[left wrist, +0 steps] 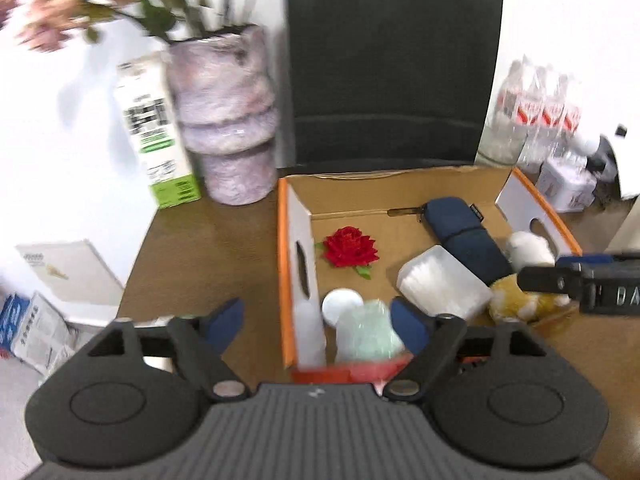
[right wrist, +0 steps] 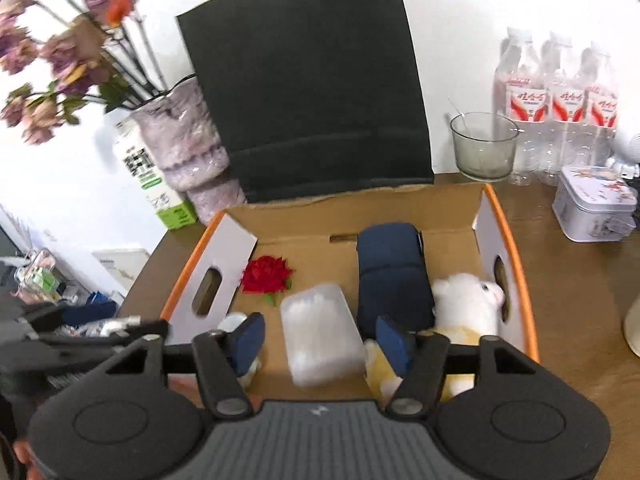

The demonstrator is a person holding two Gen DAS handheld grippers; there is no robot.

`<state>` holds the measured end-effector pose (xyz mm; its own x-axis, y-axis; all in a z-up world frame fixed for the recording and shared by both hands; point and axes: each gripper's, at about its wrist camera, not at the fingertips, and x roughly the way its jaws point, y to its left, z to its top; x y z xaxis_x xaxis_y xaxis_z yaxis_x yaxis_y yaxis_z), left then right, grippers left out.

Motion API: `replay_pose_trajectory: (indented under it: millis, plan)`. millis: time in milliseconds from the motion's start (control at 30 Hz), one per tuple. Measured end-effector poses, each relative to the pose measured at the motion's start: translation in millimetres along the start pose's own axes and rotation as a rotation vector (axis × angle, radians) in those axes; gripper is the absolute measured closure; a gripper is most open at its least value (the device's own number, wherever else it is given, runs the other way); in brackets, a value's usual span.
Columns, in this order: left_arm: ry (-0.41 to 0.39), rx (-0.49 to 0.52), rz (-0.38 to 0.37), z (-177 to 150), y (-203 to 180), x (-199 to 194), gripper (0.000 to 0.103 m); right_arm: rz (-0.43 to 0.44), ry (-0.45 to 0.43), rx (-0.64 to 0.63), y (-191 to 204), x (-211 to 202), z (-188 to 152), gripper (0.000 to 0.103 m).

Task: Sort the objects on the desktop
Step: 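Drop the cap with the left gripper and the container with the right gripper into the box, then grasp the braided cable with the left gripper while the right gripper grasps a white cap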

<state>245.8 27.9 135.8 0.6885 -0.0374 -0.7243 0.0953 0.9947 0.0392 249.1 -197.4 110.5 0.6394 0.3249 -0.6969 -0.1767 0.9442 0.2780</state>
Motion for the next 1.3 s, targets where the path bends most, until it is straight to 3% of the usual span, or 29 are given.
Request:
replay_pose_trajectory:
  millis: [67, 233, 300, 367, 433, 500, 600, 733, 933, 1167, 1300]
  plan:
    - [-0.019, -0.058, 0.003, -24.8, 7.8, -17.6, 0.004, 0.005, -0.020, -0.018, 0.5, -15.0, -22.4, 0.044]
    - [-0.098, -0.127, 0.091, -127.1, 4.1, -64.1, 0.004, 0.003, -0.109, -0.102, 12.2, -58.2, -105.2, 0.035]
    - [-0.184, -0.031, 0.094, -165.6, -4.6, -89.7, 0.004, 0.000, -0.129, -0.131, 18.4, -71.6, -138.8, 0.029]
    - [-0.206, 0.075, 0.107, -191.2, -4.7, -112.3, 0.004, 0.002, -0.122, -0.144, 24.9, -81.6, -166.5, 0.029]
    - [-0.224, 0.074, 0.113, -211.2, 7.9, -132.8, 0.004, 0.012, -0.119, -0.163, 29.9, -92.8, -186.4, 0.029]
    - [-0.246, -0.008, 0.068, -233.1, 28.4, -148.4, 0.003, 0.019, -0.137, -0.166, 31.7, -107.5, -204.3, 0.029]
    - [-0.170, -0.046, -0.035, -253.0, 47.6, -150.9, 0.003, 0.012, -0.157, -0.154, 32.9, -122.4, -219.5, 0.029]
    - [-0.195, 0.005, 0.004, -266.5, 50.1, -148.2, 0.003, -0.015, -0.181, -0.166, 35.6, -135.2, -226.2, 0.028]
    - [-0.238, 0.047, 0.013, -236.6, 69.1, -128.7, 0.003, -0.025, -0.196, -0.169, 35.5, -140.2, -228.7, 0.025]
    - [-0.301, -0.051, -0.053, -190.5, 96.5, -146.4, 0.000, -0.049, -0.195, -0.166, 28.9, -141.2, -231.3, 0.024]
    - [-0.268, -0.108, -0.097, -185.7, 88.7, -143.4, 0.000, -0.052, -0.188, -0.155, 22.5, -136.8, -231.1, 0.024]
